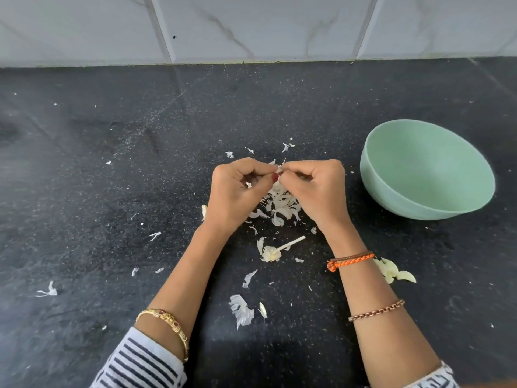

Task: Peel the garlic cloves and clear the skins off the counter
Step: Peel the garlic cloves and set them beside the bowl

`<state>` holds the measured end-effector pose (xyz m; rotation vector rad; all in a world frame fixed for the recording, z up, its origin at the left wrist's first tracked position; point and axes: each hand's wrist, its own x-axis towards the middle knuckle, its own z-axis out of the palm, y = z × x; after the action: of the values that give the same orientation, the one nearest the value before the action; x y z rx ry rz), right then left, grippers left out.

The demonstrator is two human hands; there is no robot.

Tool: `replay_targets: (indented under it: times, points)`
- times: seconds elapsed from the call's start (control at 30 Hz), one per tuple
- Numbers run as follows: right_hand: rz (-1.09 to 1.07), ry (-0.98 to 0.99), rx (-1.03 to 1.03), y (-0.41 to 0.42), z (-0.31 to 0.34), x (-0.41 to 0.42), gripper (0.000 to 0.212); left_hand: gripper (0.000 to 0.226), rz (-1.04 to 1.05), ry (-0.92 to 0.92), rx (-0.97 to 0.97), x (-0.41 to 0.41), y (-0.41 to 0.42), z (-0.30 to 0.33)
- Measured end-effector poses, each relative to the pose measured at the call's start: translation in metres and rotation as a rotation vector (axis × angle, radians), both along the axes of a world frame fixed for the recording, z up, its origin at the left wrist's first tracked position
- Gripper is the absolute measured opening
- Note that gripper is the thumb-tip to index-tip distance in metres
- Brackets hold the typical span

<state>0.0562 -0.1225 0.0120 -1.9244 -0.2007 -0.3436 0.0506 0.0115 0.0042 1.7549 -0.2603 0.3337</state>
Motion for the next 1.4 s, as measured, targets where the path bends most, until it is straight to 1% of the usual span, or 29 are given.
replay_targets:
  times: [0.07, 0.17, 0.23, 0.3, 0.37, 0.43, 0.53, 0.63, 0.73, 0.87, 0.97, 1.03, 1.13, 1.2, 1.27, 1.33, 1.4]
  points:
    - [0.029, 0.069, 0.112, 0.001, 0.002, 0.000, 0.014, 0.019, -0.012, 0.028, -0.056, 0.000, 0.001, 0.001]
    - [0.041, 0.155, 0.279, -0.001, 0.005, 0.001, 0.012, 0.020, -0.028, 0.127, -0.219, 0.001, 0.002, 0.005]
    - [0.041, 0.176, 0.279, -0.003, 0.005, 0.001, 0.014, 0.020, -0.017, 0.200, -0.321, 0.001, 0.000, 0.008]
    - [0.035, 0.173, 0.261, -0.002, 0.004, 0.001, 0.011, 0.017, -0.001, 0.232, -0.347, 0.001, -0.001, 0.009]
    - [0.029, 0.143, 0.231, -0.002, 0.003, 0.001, 0.011, 0.016, 0.001, 0.228, -0.320, 0.001, -0.001, 0.008]
    - [0.038, 0.079, 0.141, -0.001, 0.002, 0.001, 0.013, 0.016, 0.017, 0.218, -0.273, 0.001, 0.000, 0.006]
    - [0.034, -0.023, 0.040, 0.001, 0.001, 0.001, 0.008, 0.016, 0.059, 0.187, -0.138, 0.001, 0.001, 0.004]
    - [0.014, -0.084, -0.046, 0.002, -0.001, 0.000, 0.007, 0.012, 0.068, 0.156, -0.025, 0.001, 0.002, 0.003]
    - [-0.001, -0.104, -0.139, 0.003, -0.003, 0.001, 0.009, 0.011, 0.080, 0.107, 0.097, 0.000, 0.001, 0.002]
    - [-0.044, -0.155, -0.298, 0.005, -0.007, 0.002, 0.019, 0.011, 0.097, 0.023, 0.246, 0.003, 0.003, -0.005]
    - [-0.039, -0.149, -0.323, 0.004, -0.010, 0.003, 0.021, 0.016, 0.092, -0.002, 0.245, 0.003, 0.003, -0.006]
    - [-0.041, -0.119, -0.284, 0.004, -0.010, 0.003, 0.022, 0.016, 0.061, 0.001, 0.194, 0.002, 0.002, -0.004]
    - [-0.008, -0.072, -0.089, 0.004, -0.006, 0.002, 0.022, 0.016, 0.030, 0.011, 0.093, 0.001, 0.002, -0.001]
    - [0.055, -0.035, 0.027, 0.003, -0.001, 0.000, 0.025, 0.016, 0.002, 0.057, -0.035, 0.001, 0.003, 0.002]
    - [0.104, 0.043, 0.157, 0.004, 0.005, -0.002, 0.027, 0.018, -0.026, 0.127, -0.183, 0.000, 0.001, 0.006]
    - [0.059, 0.166, 0.311, 0.004, 0.009, -0.002, 0.026, 0.019, -0.024, 0.194, -0.286, 0.000, -0.001, 0.008]
    - [-0.007, 0.249, 0.401, 0.002, 0.010, 0.000, 0.027, 0.018, -0.018, 0.234, -0.327, 0.000, -0.001, 0.008]
